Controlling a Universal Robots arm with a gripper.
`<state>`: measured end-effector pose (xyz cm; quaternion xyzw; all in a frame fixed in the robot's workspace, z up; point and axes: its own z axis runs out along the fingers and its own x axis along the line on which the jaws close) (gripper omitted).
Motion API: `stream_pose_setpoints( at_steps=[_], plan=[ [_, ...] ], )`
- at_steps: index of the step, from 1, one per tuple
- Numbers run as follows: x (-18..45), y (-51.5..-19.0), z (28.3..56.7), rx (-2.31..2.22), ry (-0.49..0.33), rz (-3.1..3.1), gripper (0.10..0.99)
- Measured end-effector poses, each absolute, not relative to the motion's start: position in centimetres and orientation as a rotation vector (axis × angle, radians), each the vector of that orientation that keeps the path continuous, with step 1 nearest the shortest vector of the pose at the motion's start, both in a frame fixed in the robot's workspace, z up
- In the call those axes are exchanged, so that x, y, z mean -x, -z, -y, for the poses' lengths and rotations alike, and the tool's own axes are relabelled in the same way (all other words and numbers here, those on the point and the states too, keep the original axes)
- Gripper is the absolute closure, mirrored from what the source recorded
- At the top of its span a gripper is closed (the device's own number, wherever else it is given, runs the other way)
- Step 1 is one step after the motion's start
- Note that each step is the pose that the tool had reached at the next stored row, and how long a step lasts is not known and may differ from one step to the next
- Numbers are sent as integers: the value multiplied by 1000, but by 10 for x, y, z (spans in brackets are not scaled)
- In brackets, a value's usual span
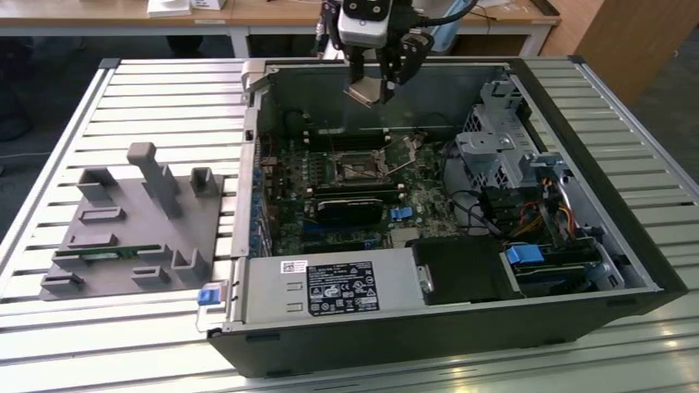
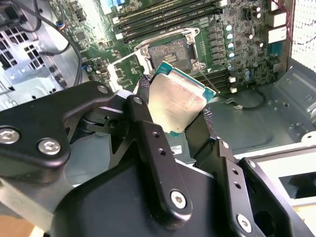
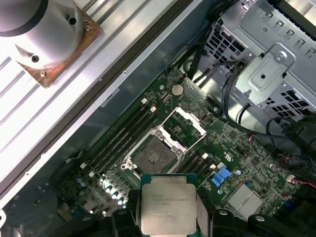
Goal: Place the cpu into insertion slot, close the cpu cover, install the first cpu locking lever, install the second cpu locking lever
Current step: 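Place the cpu into insertion slot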
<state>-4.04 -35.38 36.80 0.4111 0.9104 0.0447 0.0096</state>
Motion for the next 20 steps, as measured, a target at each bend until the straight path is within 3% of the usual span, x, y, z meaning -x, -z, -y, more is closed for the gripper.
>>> stream_pose_setpoints(
  at_steps=[20],
  plan=[
    [40, -367, 354, -1557, -136, -2693, 549]
  ],
)
